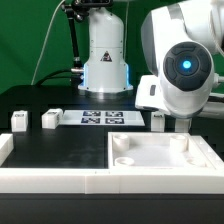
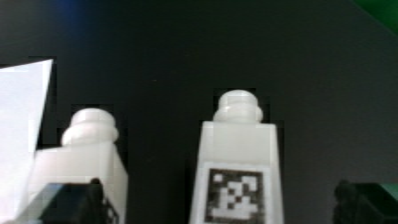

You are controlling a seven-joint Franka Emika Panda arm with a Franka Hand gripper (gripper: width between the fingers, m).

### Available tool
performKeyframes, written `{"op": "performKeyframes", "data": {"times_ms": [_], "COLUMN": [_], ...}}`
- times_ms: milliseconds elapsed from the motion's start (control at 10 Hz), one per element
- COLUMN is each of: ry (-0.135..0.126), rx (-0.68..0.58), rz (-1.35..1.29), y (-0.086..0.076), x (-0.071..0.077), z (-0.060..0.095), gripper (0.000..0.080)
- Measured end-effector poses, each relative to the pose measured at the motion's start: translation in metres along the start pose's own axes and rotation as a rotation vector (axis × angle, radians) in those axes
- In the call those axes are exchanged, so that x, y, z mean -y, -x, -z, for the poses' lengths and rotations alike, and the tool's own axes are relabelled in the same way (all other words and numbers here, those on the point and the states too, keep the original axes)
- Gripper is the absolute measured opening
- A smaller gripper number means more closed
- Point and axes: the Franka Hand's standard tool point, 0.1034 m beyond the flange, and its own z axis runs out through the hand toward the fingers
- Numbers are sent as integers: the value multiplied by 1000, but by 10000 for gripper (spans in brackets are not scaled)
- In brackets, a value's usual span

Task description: Assemble one leg

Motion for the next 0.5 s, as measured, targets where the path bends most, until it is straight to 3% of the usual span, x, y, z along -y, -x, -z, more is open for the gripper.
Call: {"op": "performKeyframes", "data": {"times_ms": [500], "ry": [17], "rx": [-44], "rz": [22], "y": [-9], "x": [17], "z": [-11], "gripper": [649]}}
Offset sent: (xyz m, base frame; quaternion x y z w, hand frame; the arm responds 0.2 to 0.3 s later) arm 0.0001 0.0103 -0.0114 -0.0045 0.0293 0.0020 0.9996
